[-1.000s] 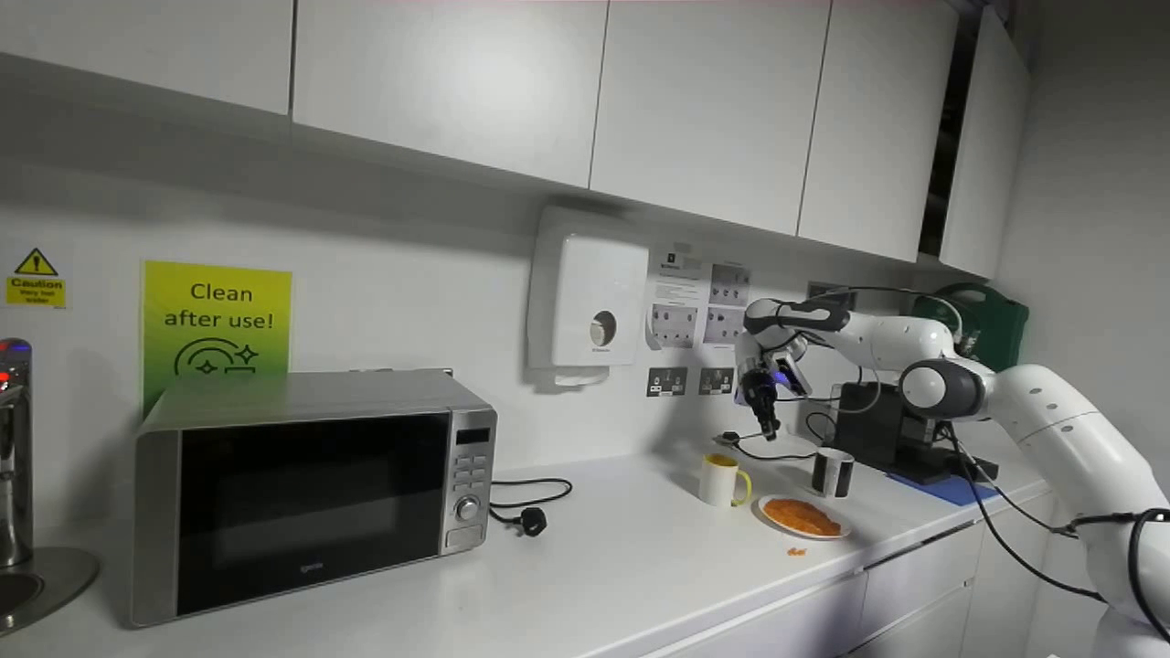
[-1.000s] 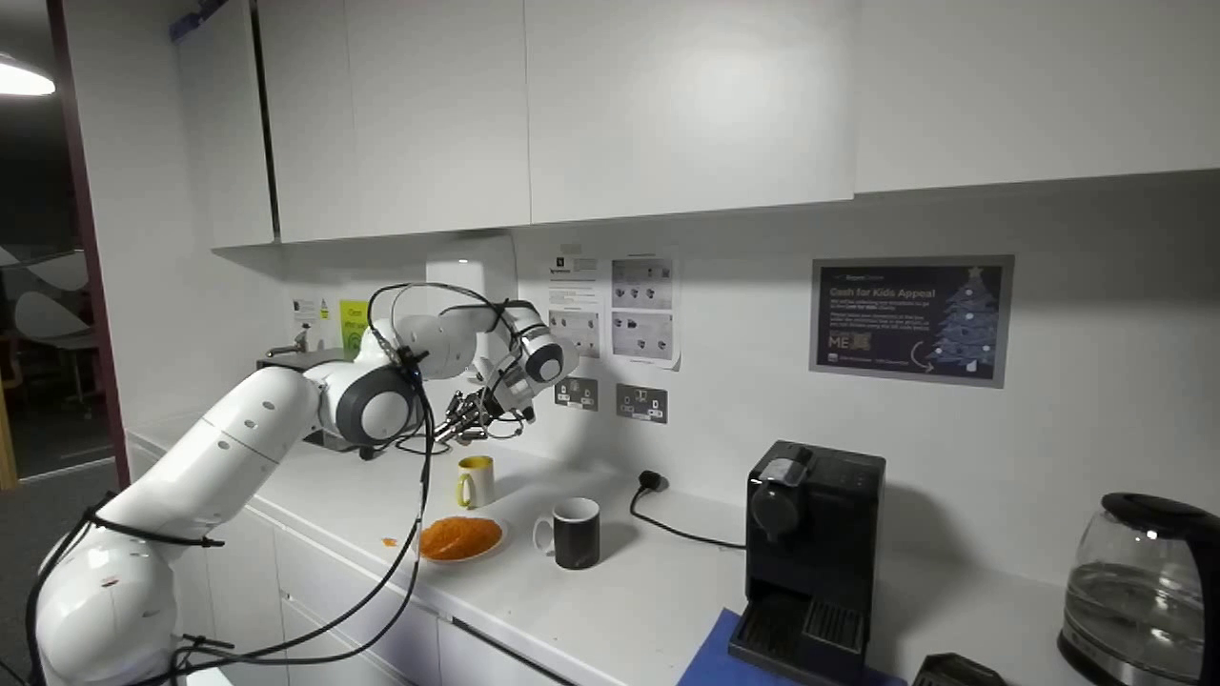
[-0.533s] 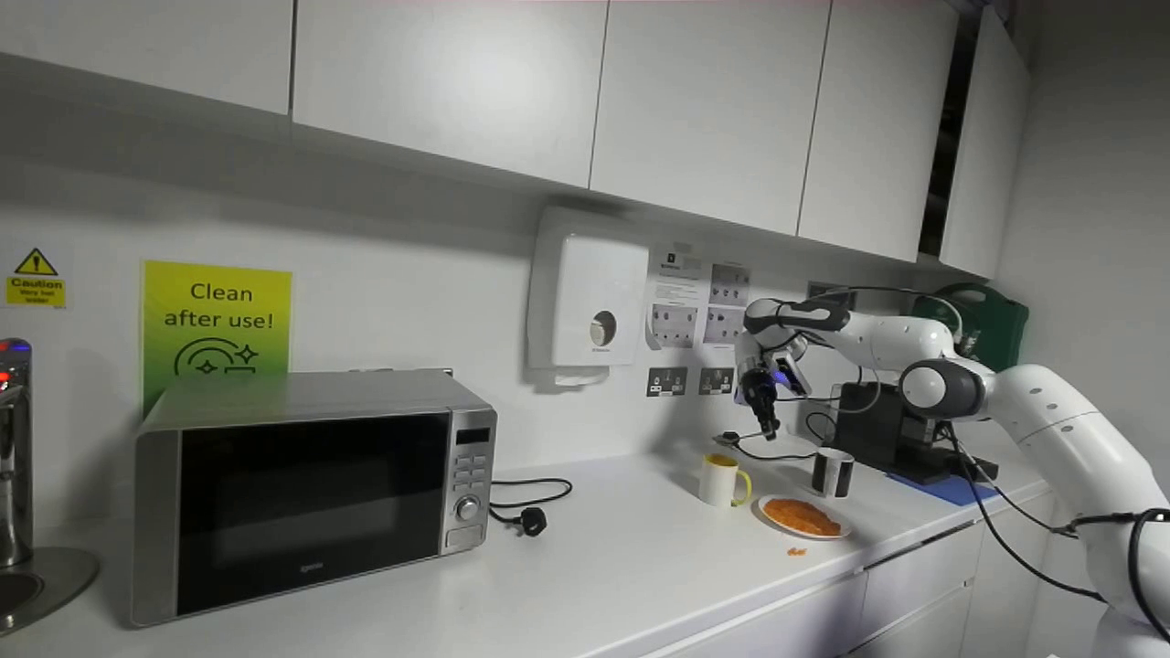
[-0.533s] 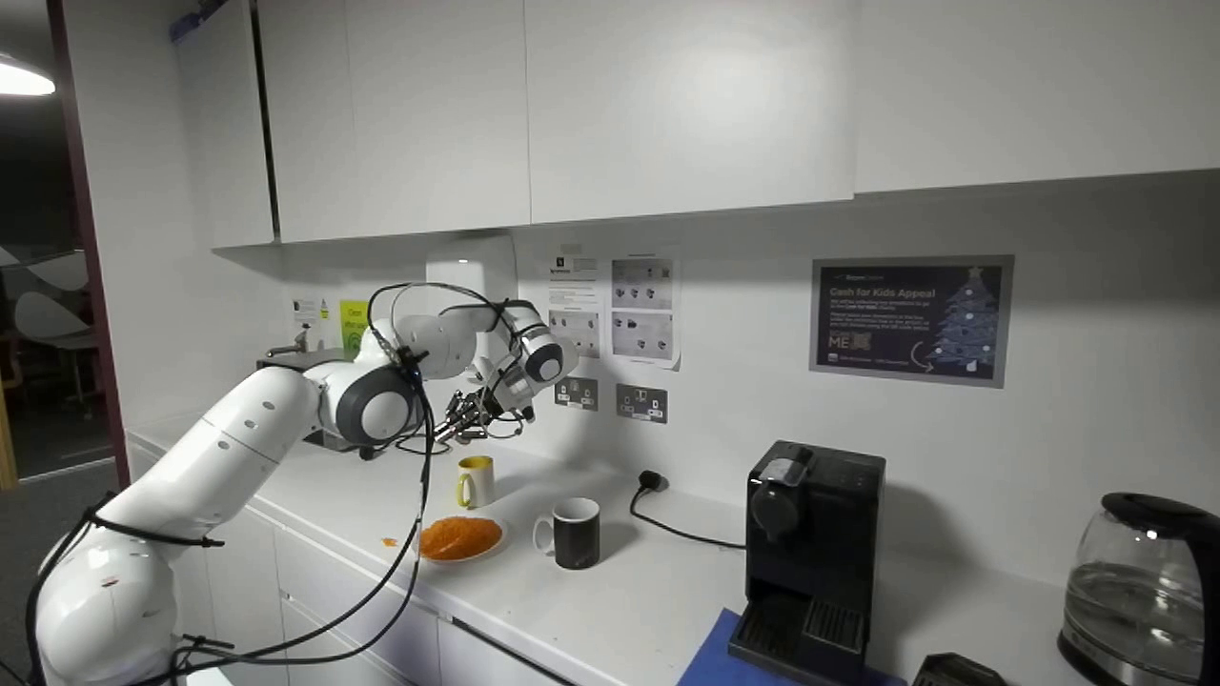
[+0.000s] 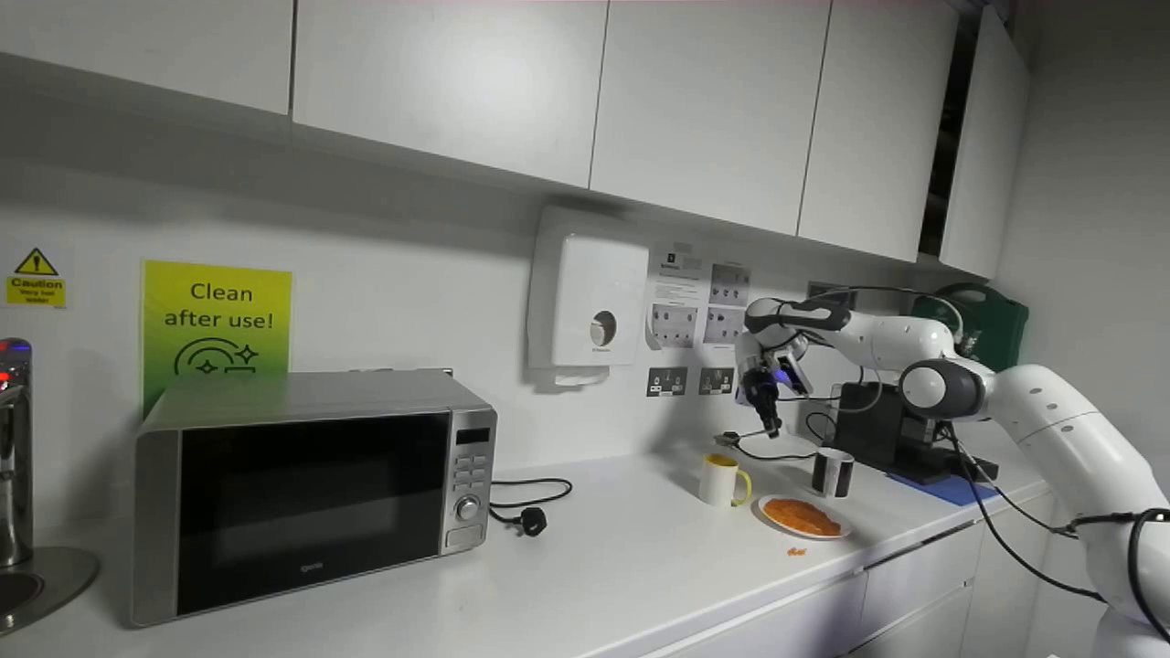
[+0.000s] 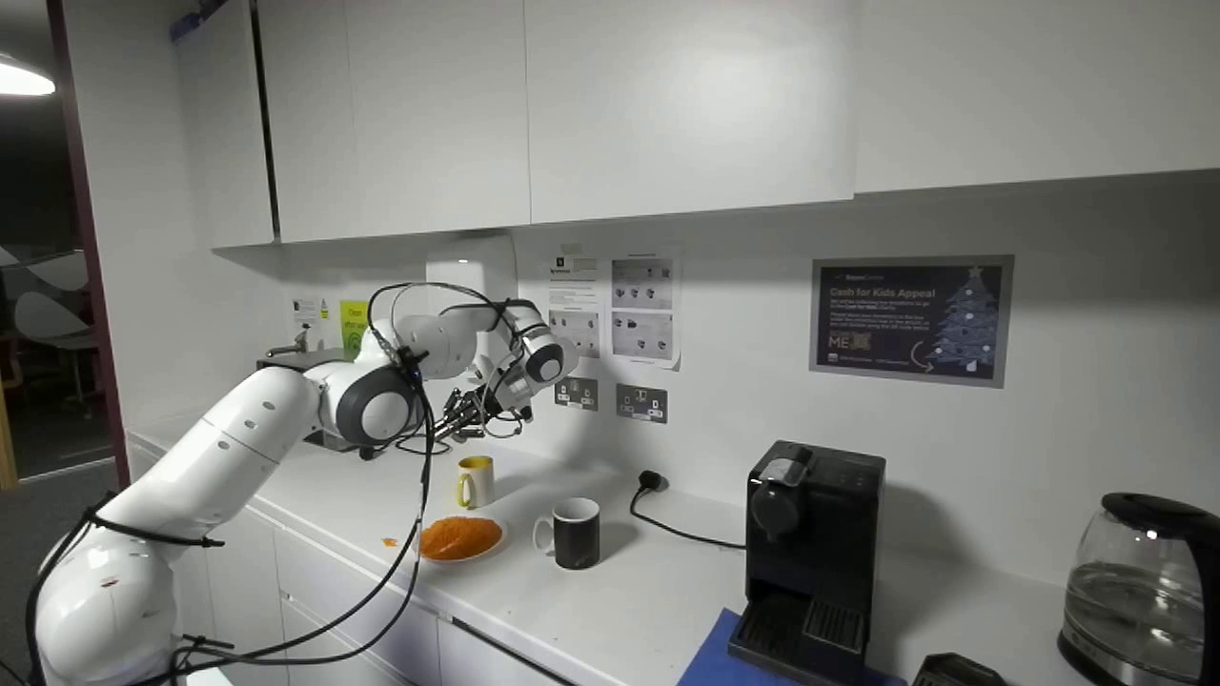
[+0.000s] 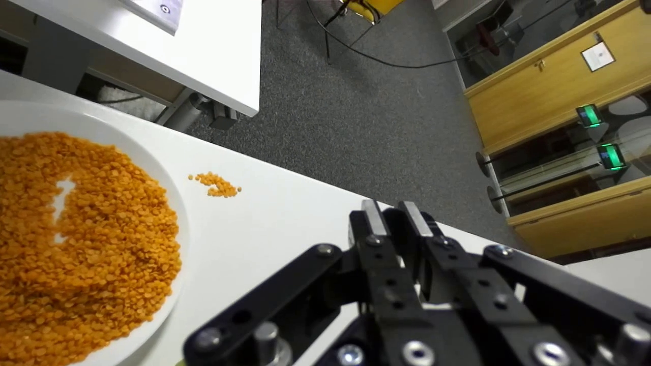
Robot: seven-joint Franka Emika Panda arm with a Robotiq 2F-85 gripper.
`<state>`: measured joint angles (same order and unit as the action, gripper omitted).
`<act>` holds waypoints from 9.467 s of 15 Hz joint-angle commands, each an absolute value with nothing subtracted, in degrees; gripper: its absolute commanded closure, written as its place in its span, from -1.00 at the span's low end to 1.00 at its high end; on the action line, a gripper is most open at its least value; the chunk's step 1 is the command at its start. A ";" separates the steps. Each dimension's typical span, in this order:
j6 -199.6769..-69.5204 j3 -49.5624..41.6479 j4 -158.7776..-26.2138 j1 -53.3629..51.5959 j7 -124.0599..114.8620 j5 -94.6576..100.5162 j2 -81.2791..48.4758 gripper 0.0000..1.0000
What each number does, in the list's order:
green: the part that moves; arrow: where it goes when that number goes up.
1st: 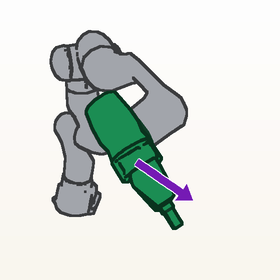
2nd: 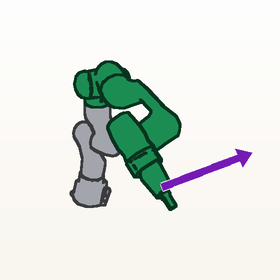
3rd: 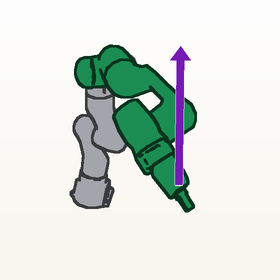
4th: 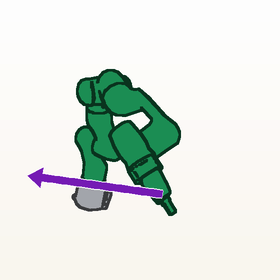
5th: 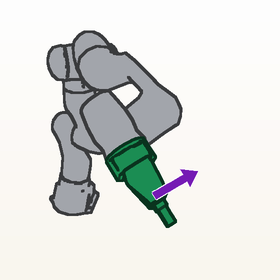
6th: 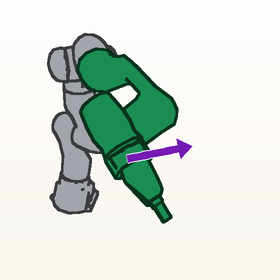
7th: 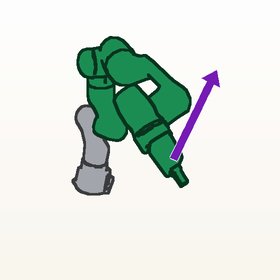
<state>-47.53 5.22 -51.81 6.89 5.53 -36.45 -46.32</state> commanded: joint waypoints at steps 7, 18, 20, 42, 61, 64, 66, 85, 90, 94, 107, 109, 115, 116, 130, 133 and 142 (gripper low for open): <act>-41.93 6.19 -46.06 8.80 4.98 -39.26 -49.80 0.93; -42.62 5.75 -44.73 8.37 4.40 -40.17 -50.95 0.93; -44.14 4.97 -45.36 7.70 5.40 -38.80 -49.67 0.93; -60.31 0.00 -56.44 -0.91 13.89 -8.54 -33.70 0.93; -71.95 2.33 -98.98 -0.32 24.16 10.25 -5.54 0.93; -75.19 2.15 -107.04 -0.26 28.38 12.58 -0.48 0.93; -76.91 1.84 -111.33 -0.31 31.21 13.85 2.18 0.93; -82.00 -0.34 -119.08 -0.97 39.00 20.27 5.67 0.74; -82.00 -0.34 -119.08 -0.97 39.00 20.27 5.67 0.93; -82.54 -0.42 -118.89 -0.88 40.70 21.52 4.71 0.93; -89.12 -0.84 -117.45 0.28 48.26 32.28 -2.35 0.93; -90.51 -0.75 -117.52 0.47 47.85 33.60 -3.78 0.93; -91.76 -0.44 -117.55 0.62 47.49 36.08 -6.48 0.93; -91.74 -0.36 -117.59 0.57 47.44 36.29 -6.66 0.93; -91.82 1.39 -117.80 -0.63 46.33 38.56 -9.05 0.93; -91.61 1.85 -117.72 -0.93 46.05 39.72 -9.71 0.93; -91.55 3.14 -117.41 -1.26 45.70 41.25 -11.36 0.93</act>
<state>-90.97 2.91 -118.47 -1.04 46.49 39.64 -10.53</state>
